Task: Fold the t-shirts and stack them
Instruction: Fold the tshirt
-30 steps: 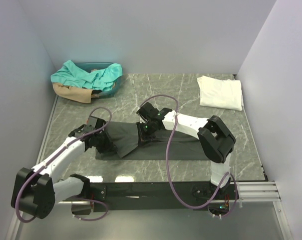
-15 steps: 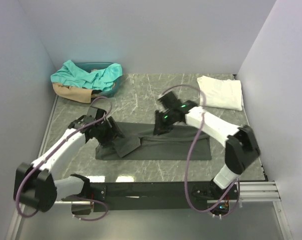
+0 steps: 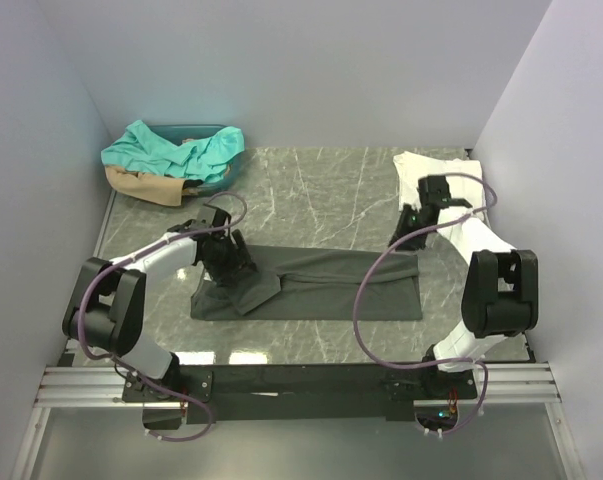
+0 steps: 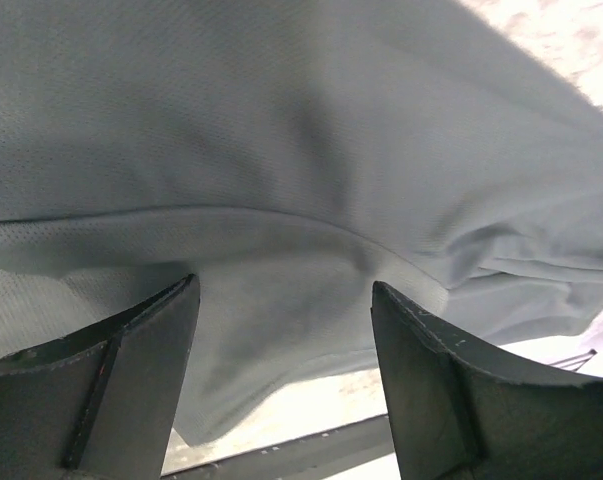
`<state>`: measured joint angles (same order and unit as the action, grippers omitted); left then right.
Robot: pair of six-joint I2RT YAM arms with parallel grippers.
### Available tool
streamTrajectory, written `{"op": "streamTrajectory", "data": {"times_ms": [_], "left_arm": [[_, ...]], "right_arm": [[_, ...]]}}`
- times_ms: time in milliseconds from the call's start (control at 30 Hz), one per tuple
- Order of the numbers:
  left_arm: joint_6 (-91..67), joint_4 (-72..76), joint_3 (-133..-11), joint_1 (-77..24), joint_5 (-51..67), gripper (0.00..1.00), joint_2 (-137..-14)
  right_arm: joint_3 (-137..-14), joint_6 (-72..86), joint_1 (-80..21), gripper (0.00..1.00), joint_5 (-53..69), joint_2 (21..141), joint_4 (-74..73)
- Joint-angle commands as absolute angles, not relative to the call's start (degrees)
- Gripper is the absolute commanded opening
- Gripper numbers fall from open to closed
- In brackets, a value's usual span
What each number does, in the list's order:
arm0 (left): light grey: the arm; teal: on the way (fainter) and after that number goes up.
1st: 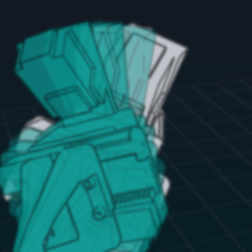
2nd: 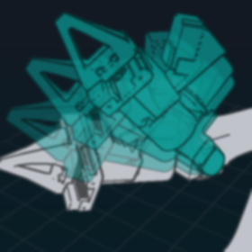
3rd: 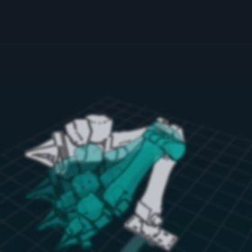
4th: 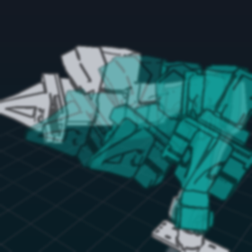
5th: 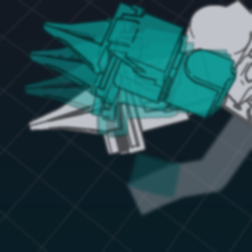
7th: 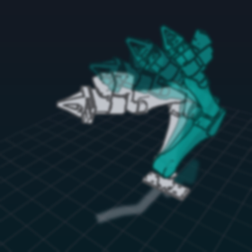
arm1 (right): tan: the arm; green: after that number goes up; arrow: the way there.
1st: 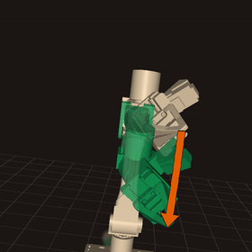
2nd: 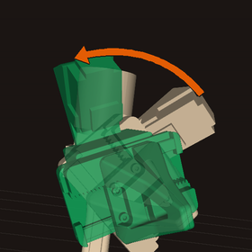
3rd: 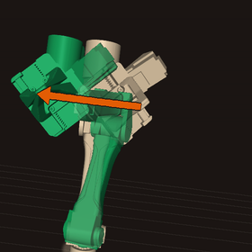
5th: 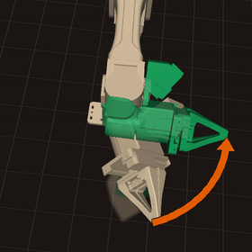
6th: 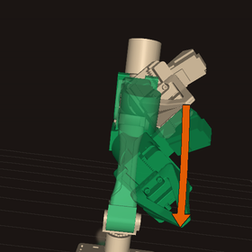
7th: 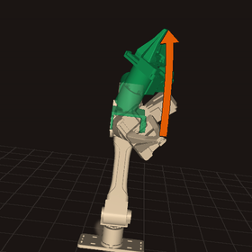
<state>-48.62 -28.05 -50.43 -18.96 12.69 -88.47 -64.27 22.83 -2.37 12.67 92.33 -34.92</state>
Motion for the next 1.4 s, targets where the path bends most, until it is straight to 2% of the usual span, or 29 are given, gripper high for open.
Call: {"op": "streamTrajectory", "data": {"times_ms": [0, 267, 767, 967, 1133, 1367], "left_arm": [[-46.84, -25.4, -47.39, -19.16, 12.39, 0.76, -87.19], [-46.76, -24.43, -44.47, -19.16, 12.48, 0.76, -87.54], [-45.88, -24.43, -42.28, -19.16, 9.58, 0.77, -88.33], [-45.18, -22.5, -42.01, -19.16, 8.79, 0.77, -92.1], [-42.98, -22.94, -45.87, -19.16, 5.98, 0.77, -96.22], [-38.5, -25.93, -58.0, -19.16, 2.64, 0.77, -103.79]], "right_arm": [[-58.63, 21.71, -0.26, 0.32, 12.04, 92.29, -32.09], [-51.33, 24.26, 1.32, 0.31, 10.02, 90.79, -30.85], [-46.85, 25.84, 1.32, 0.31, 5.63, 90.09, -31.38], [-45.44, 26.81, 1.32, 0.31, 3.7, 90.44, -31.64], [-45.18, 27.16, 1.41, 0.32, 0.09, 88.42, -34.27], [-43.42, 28.12, 1.32, 0.33, -1.06, 85.17, -36.38]]}}
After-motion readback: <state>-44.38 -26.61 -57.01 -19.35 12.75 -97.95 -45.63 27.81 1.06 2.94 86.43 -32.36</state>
